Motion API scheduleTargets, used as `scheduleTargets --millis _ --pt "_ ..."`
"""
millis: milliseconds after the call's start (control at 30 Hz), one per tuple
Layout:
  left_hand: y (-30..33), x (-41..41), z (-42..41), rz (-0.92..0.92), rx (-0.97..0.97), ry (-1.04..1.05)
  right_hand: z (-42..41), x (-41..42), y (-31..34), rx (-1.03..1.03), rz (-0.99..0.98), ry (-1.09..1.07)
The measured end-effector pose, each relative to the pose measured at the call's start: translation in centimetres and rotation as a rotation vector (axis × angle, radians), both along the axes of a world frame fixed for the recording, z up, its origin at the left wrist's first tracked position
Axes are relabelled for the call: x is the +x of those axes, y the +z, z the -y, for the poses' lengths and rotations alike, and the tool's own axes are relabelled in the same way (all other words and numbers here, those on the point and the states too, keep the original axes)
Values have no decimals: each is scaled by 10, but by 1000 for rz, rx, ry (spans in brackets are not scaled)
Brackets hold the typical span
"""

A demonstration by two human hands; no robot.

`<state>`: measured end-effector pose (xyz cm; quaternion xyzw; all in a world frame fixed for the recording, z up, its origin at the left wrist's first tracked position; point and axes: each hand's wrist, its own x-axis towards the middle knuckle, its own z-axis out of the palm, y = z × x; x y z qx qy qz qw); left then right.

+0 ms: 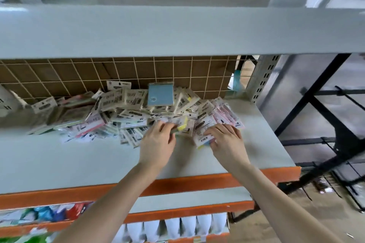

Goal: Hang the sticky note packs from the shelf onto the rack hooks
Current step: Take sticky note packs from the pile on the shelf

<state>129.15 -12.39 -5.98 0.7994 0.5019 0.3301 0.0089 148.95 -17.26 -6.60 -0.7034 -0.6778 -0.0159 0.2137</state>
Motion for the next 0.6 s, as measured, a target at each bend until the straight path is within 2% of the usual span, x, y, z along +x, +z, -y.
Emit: scheduleTargets --millis 100,233,333,467,600 --pt "9 -9 2 295 -179 29 7 2 12 12 -183 -34" --pt "16 -15 2 693 -414 35 16 8 25 80 -539 -138" --pt "19 -10 4 989 -569 85 26 17 29 102 -968 -274" --pt "18 12 14 1374 -967 -41 45 25 35 109 -1556 -340" --pt "21 36 28 1494 -1274 -165 61 32 35 82 -1873 -400"
